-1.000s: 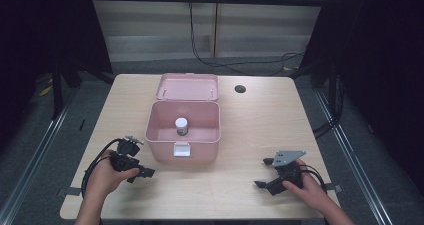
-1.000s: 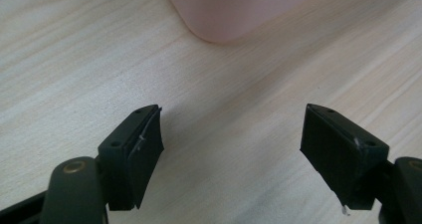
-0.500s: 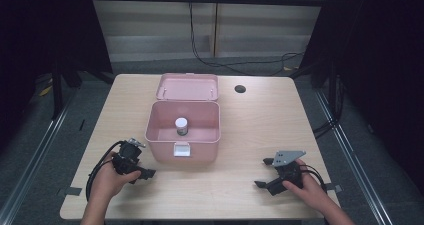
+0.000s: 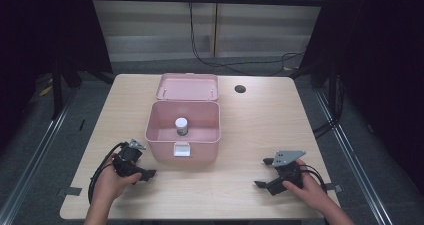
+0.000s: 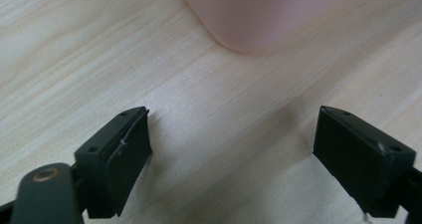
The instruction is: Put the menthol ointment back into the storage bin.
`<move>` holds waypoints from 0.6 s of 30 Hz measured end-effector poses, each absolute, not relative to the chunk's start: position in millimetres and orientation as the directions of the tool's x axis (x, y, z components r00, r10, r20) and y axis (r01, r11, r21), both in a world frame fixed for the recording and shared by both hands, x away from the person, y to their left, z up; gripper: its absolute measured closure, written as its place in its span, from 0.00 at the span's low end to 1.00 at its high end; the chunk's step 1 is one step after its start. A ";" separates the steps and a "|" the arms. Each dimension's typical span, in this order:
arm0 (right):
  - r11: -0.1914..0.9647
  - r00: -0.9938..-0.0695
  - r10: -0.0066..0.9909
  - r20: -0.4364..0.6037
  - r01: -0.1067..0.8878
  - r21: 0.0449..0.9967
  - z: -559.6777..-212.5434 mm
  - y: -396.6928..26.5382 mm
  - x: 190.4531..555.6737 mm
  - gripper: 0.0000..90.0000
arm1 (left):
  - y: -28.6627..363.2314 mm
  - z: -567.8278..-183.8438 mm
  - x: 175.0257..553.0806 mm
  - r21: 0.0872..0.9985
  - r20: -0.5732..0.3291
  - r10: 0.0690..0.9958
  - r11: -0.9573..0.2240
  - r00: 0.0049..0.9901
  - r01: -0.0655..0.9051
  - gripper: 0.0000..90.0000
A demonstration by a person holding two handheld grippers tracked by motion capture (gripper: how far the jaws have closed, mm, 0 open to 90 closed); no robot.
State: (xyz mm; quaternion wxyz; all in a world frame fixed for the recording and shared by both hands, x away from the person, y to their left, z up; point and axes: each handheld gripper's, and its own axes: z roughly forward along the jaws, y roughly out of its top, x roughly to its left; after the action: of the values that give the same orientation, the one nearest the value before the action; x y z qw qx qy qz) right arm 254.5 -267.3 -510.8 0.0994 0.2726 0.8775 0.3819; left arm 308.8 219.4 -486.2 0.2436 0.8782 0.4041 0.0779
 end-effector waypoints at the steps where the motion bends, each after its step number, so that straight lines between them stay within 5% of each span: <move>1: 0.559 -0.833 0.553 0.035 0.402 0.725 -510.9 -267.3 254.6 0.14 | 219.0 -487.0 308.5 0.495 -0.061 0.747 -0.553 0.662 0.670 0.14; 9: 0.560 -0.832 0.553 0.034 0.402 0.725 -510.9 -267.2 254.5 0.14 | 217.5 -496.3 306.4 0.547 -0.029 0.742 -0.549 0.670 0.632 0.00; 18: 0.559 -0.832 0.553 0.034 0.402 0.725 -510.9 -267.1 254.5 0.14 | 222.4 -500.8 303.8 0.603 -0.023 0.742 -0.524 0.670 0.601 0.00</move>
State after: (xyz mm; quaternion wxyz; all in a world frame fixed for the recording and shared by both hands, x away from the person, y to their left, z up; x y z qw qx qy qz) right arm 254.5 -267.1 -510.9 0.0990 0.2721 0.8774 0.3824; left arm 303.8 222.4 -500.8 0.2953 0.8648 0.3882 0.1194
